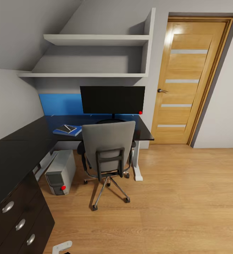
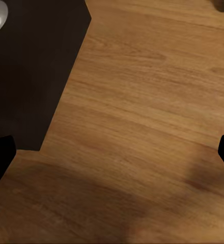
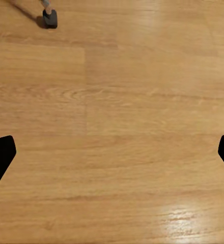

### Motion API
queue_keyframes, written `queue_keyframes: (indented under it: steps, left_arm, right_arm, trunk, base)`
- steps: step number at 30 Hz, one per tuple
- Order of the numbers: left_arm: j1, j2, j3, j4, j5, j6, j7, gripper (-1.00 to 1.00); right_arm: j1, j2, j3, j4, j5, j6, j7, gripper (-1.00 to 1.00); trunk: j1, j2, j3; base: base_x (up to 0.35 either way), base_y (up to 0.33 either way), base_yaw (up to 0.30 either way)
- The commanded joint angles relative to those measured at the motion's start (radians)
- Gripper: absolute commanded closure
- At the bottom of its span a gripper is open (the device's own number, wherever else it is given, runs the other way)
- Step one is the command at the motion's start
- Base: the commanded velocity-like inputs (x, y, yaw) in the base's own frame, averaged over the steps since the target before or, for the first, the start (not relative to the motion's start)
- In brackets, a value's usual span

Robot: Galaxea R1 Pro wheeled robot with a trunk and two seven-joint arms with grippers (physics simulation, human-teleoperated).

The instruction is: In the bedroom, organize the workspace by keeping the computer under the desk, ensuring the monitor is on the desk, placing the keyboard on the desk next to the monitor, placing the mouse on the desk next to the keyboard, moving the folder from the swivel chair onto the desk next to the mouse, stacking the notebook on top of the folder with the pen on top of the notebook, and positioning the swivel chair next to the desk.

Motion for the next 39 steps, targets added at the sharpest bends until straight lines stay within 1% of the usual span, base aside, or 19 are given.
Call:
queue_keyframes:
  steps: [1,4,6,9,12,13,18,39]
  left_arm:
    - [0.0,0.0,-0.008,0.001,0.008,-0.002,0.003,-1.0]
    - [0.015,-0.001,-0.008,0.001,0.008,-0.001,0.003,-1.0]
    - [0.035,-0.001,-0.008,0.001,0.008,-0.002,0.002,-1.0]
    - [0.083,-0.001,-0.008,0.0,0.008,-0.01,0.002,-1.0]
    - [0.115,-0.001,-0.008,0.001,0.007,-0.058,0.001,-1.0]
    - [0.121,0.001,-0.008,0.001,0.007,-0.077,0.001,-1.0]
    - [0.123,0.001,-0.008,0.001,0.009,-0.075,0.001,-1.0]
    - [0.124,-0.003,-0.007,0.0,0.01,-0.073,0.004,-1.0]
  right_arm:
    - [-0.001,0.001,0.008,0.002,-0.002,-0.002,-0.006,-1.0]
    - [-0.001,0.001,0.008,0.002,-0.002,-0.002,-0.006,-1.0]
    - [-0.001,0.001,0.008,0.002,-0.002,-0.002,-0.006,-1.0]
    - [-0.001,0.001,0.008,0.002,-0.002,-0.002,-0.006,-1.0]
    - [-0.001,0.001,0.008,0.002,-0.002,-0.002,-0.006,-1.0]
    - [-0.001,0.001,0.008,0.002,-0.002,-0.002,-0.006,-1.0]
    - [-0.001,0.001,0.008,0.002,-0.002,-0.002,-0.006,-1.0]
    - [-0.001,0.001,0.008,0.002,-0.002,-0.002,-0.006,-1.0]
  trunk:
    - [-0.004,0.007,0.002]
    - [-0.016,0.028,0.012]
    - [-0.023,0.042,0.018]
    - [-0.035,0.063,0.027]
    - [-0.046,0.084,0.037]
    - [-0.05,0.091,0.04]
    - [-0.069,0.126,0.056]
    - [-0.069,0.126,0.056]
  base:
    - [0.0,0.0,0.0]
    - [0.0,0.0,0.0]
    - [0.0,0.0,0.0]
    - [0.0,0.0,0.0]
    - [0.0,0.0,0.0]
    - [0.0,0.0,0.0]
    - [0.0,0.0,0.0]
    - [0.0,0.0,0.0]
